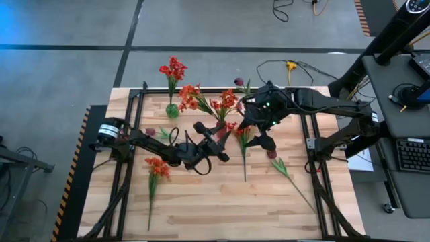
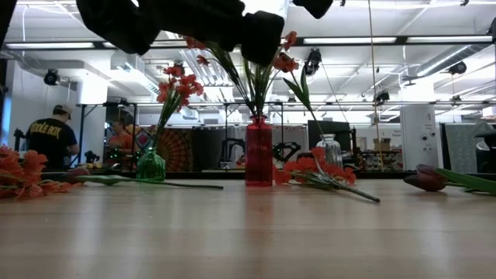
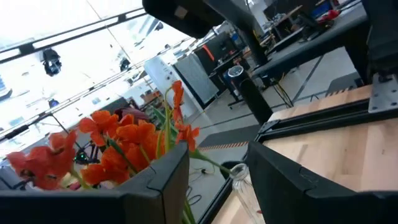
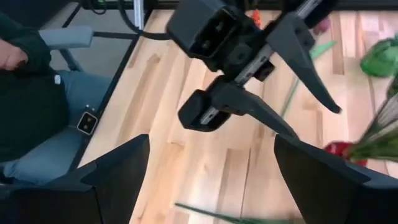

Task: Sort flowers into vase by color
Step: Put the top orange flowers into the red vase

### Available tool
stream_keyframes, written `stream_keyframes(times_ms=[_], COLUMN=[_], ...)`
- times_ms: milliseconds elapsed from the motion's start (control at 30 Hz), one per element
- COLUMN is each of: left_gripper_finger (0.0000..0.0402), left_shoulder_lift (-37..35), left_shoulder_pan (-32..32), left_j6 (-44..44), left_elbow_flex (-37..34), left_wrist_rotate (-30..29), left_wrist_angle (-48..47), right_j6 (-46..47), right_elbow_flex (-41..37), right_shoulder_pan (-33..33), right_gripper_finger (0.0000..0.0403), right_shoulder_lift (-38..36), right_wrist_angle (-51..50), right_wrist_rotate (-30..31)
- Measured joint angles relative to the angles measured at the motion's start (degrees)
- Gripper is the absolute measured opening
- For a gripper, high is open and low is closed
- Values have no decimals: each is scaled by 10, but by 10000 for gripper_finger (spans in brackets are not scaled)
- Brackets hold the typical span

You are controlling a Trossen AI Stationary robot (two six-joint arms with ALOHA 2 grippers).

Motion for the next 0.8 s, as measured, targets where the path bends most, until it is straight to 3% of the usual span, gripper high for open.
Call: stream_keyframes(times_ms=[133,333,500,667,800], left_gripper_finger=[146,146,146,146,146], left_shoulder_lift=[-27,-107,-192,-297,-366], left_shoulder_pan=[-6,-24,-44,-54,-53], left_j6=[-15,-81,-95,-163,-254], left_elbow_flex=[-25,-85,-123,-139,-141], left_wrist_rotate=[17,128,139,145,197], left_wrist_angle=[-7,-70,-149,-332,-490], right_j6=[-2,4,29,81,89], right_elbow_flex=[-21,-76,-150,-222,-274], right_shoulder_pan=[15,27,33,33,36], right_gripper_finger=[325,318,319,320,320], right_shoulder_lift=[-4,-36,-81,-112,-118], right_wrist_angle=[34,105,175,239,301], right_wrist_rotate=[0,10,50,119,126])
